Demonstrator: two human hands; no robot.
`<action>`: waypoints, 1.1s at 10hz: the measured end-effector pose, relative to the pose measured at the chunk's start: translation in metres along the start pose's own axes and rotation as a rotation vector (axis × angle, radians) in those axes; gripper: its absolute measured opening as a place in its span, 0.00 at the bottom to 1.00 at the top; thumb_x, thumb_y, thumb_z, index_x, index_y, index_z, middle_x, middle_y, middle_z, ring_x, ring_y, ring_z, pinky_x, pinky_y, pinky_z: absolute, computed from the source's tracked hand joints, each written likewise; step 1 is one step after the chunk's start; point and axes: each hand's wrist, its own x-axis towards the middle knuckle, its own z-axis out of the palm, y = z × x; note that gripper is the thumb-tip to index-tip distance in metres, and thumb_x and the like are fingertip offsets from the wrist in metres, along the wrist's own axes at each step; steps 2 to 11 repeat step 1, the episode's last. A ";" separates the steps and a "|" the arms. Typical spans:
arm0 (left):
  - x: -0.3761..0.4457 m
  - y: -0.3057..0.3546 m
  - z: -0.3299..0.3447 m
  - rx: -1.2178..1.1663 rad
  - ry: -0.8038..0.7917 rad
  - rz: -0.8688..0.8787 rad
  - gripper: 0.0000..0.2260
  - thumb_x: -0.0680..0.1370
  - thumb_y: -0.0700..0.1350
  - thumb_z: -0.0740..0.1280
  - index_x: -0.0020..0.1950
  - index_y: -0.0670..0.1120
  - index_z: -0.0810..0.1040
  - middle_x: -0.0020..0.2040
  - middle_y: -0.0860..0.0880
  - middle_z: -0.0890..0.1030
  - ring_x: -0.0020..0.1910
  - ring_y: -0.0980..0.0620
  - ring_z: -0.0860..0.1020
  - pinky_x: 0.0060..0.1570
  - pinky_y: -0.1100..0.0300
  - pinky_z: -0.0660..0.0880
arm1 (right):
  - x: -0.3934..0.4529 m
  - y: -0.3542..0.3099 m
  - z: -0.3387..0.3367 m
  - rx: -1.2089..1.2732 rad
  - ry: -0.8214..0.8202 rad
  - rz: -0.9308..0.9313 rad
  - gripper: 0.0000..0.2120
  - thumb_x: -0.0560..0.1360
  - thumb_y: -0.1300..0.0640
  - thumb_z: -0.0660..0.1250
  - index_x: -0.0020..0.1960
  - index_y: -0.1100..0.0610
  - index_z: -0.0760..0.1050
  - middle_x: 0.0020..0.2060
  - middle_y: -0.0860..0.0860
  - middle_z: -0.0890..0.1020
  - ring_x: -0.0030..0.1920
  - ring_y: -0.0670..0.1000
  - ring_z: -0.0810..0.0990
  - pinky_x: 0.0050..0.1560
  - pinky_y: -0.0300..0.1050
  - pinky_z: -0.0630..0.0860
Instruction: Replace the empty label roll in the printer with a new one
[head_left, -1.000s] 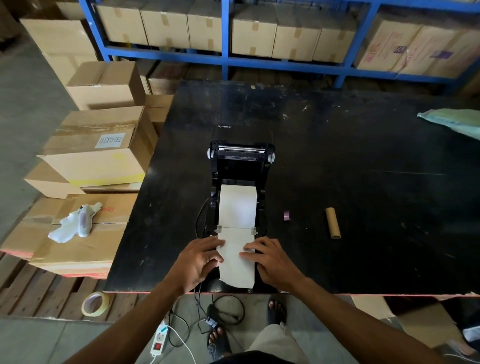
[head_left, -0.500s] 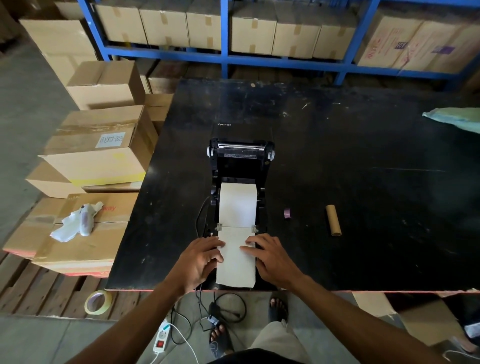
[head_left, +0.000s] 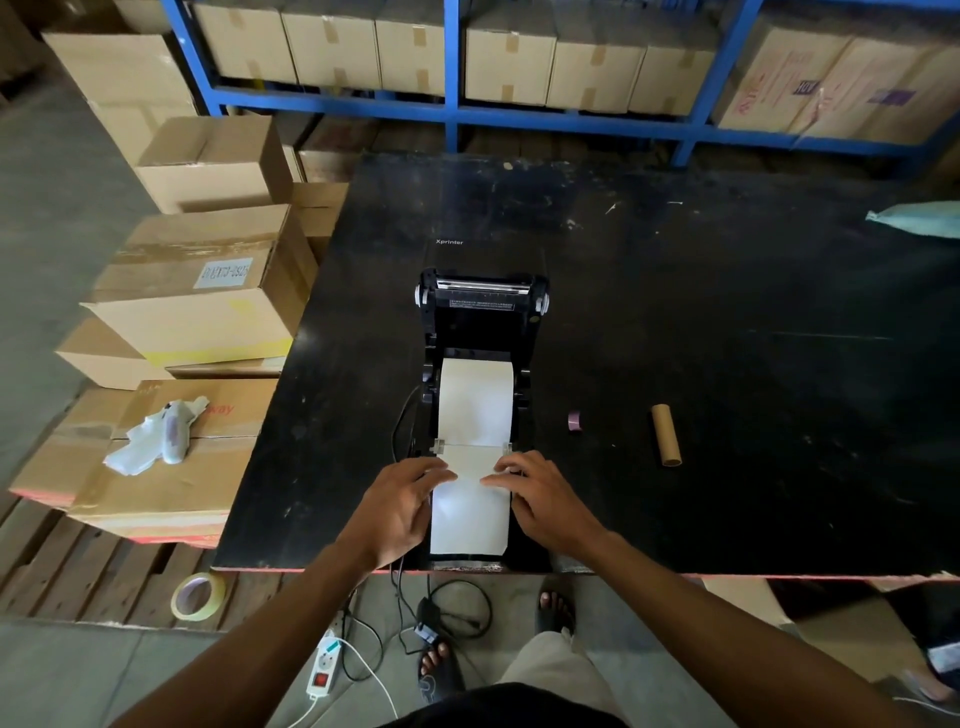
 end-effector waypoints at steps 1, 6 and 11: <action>0.009 0.003 0.000 -0.050 0.043 -0.085 0.19 0.75 0.35 0.67 0.64 0.48 0.80 0.64 0.48 0.78 0.63 0.47 0.76 0.62 0.49 0.75 | 0.008 -0.001 -0.007 0.062 0.031 0.060 0.21 0.77 0.67 0.59 0.65 0.53 0.77 0.61 0.52 0.75 0.63 0.51 0.70 0.65 0.52 0.69; 0.009 0.003 0.000 -0.050 0.043 -0.085 0.19 0.75 0.35 0.67 0.64 0.48 0.80 0.64 0.48 0.78 0.63 0.47 0.76 0.62 0.49 0.75 | 0.008 -0.001 -0.007 0.062 0.031 0.060 0.21 0.77 0.67 0.59 0.65 0.53 0.77 0.61 0.52 0.75 0.63 0.51 0.70 0.65 0.52 0.69; 0.009 0.003 0.000 -0.050 0.043 -0.085 0.19 0.75 0.35 0.67 0.64 0.48 0.80 0.64 0.48 0.78 0.63 0.47 0.76 0.62 0.49 0.75 | 0.008 -0.001 -0.007 0.062 0.031 0.060 0.21 0.77 0.67 0.59 0.65 0.53 0.77 0.61 0.52 0.75 0.63 0.51 0.70 0.65 0.52 0.69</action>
